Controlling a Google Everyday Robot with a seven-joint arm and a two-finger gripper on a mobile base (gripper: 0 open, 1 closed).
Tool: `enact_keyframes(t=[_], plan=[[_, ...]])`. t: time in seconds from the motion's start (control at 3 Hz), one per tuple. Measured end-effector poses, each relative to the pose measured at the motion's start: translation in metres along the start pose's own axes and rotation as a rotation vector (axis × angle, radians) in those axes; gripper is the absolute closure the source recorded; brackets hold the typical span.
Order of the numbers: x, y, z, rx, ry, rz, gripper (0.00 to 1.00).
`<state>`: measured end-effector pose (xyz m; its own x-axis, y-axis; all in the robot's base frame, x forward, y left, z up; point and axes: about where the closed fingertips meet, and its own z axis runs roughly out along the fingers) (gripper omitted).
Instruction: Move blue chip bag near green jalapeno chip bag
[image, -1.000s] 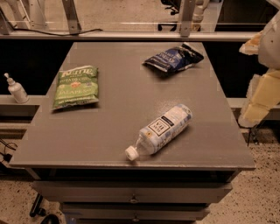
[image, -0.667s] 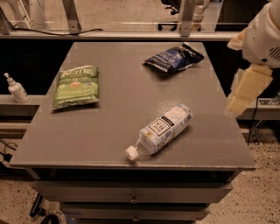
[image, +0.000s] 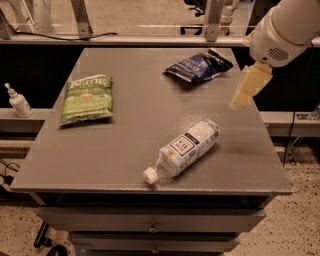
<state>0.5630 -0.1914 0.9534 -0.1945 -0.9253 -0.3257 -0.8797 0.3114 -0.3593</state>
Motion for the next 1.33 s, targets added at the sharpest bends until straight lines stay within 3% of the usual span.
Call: enact_keyframes(t=[0.67, 1.33], plan=[[-0.007, -0.064, 0.073, 0.030, -0.144, 0.133, 0.00], [-0.041, -0.106, 0.138, 0.013, -0.297, 0.224, 0.00]])
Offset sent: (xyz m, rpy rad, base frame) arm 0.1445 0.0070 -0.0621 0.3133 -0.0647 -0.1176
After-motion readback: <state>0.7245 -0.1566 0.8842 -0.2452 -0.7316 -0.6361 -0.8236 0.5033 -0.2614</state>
